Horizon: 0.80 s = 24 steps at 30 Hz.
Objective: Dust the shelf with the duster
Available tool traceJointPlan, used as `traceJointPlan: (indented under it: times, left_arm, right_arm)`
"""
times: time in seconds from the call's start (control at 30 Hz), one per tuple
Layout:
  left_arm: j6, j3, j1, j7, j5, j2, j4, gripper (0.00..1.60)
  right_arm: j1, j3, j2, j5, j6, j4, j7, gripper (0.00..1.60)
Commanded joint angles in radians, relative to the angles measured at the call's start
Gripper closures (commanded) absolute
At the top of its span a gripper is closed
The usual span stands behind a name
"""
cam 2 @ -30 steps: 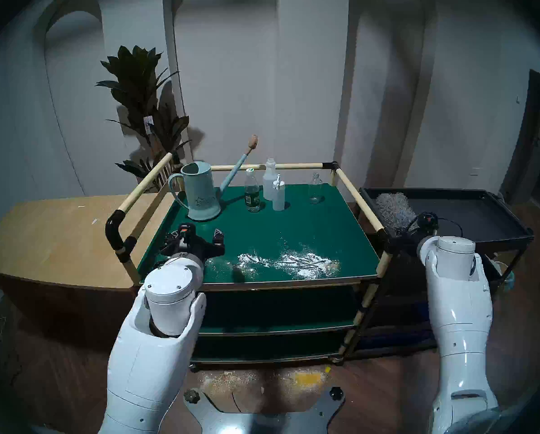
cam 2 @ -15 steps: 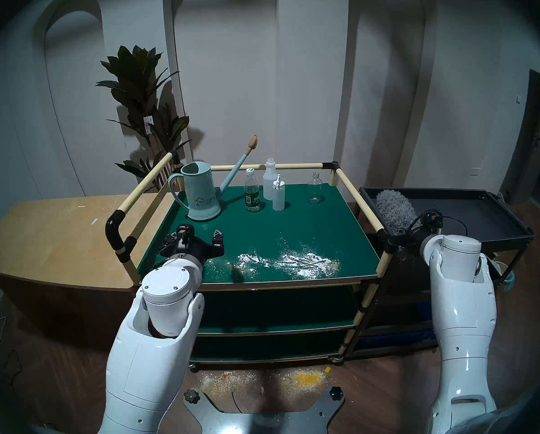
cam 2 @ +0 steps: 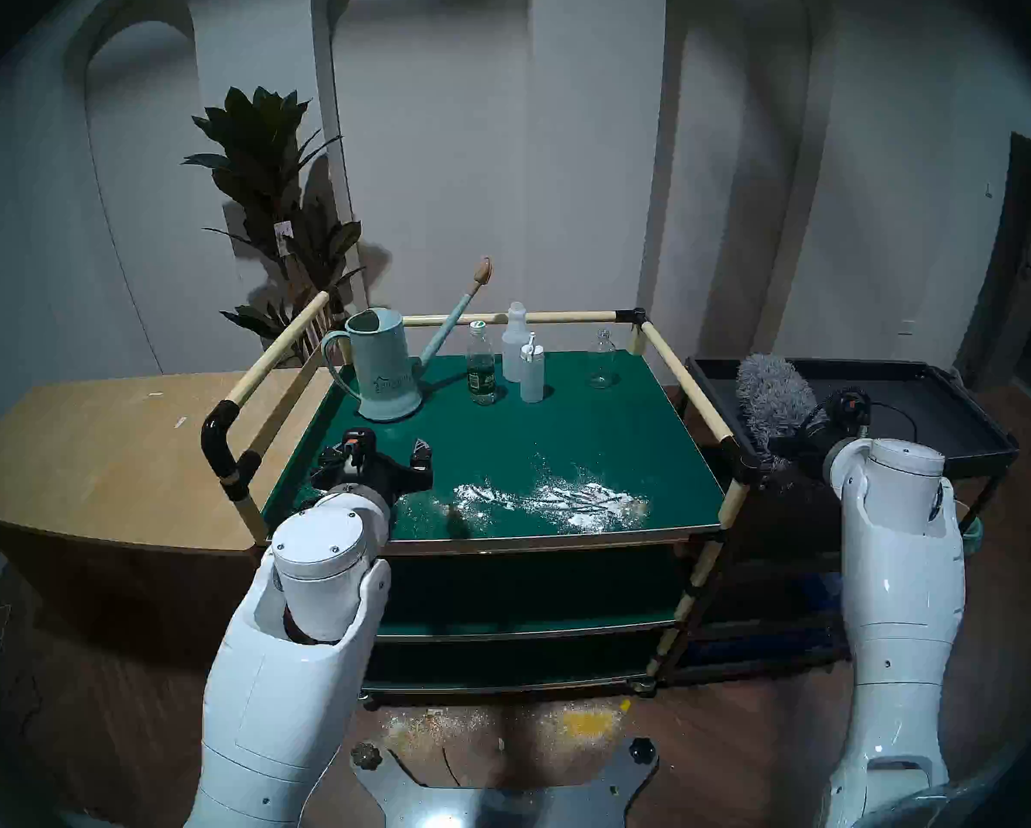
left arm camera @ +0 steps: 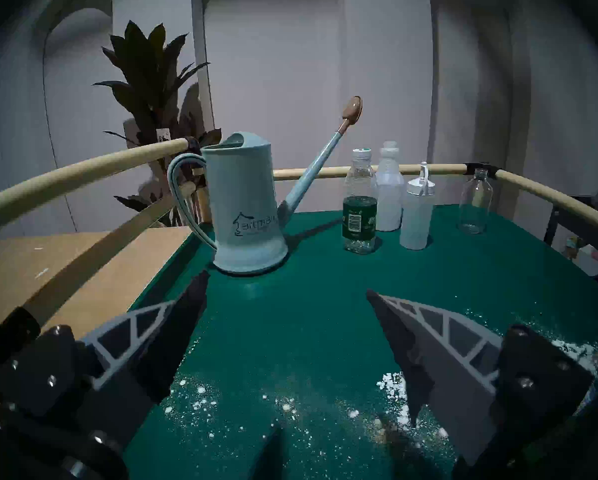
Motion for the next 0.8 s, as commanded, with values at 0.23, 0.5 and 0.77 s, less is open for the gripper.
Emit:
traceJointPlan:
  times: [0.23, 0.5, 0.77]
  left_arm:
    - [-0.065, -0.072, -0.02, 0.028, -0.031, -0.023, -0.059, 0.0]
    - [-0.096, -0.105, 0.007, 0.051, -0.05, -0.026, -0.11, 0.0]
    - [-0.135, -0.132, 0.053, 0.068, -0.066, -0.024, -0.122, 0.0]
  right_arm:
    - [0.08, -0.016, -0.005, 0.104, 0.049, -0.197, 0.105, 1.6]
    - [0.05, -0.065, -0.015, 0.144, 0.107, -0.298, 0.165, 1.6]
    - [-0.068, -0.13, -0.041, 0.089, 0.146, -0.402, 0.122, 1.6]
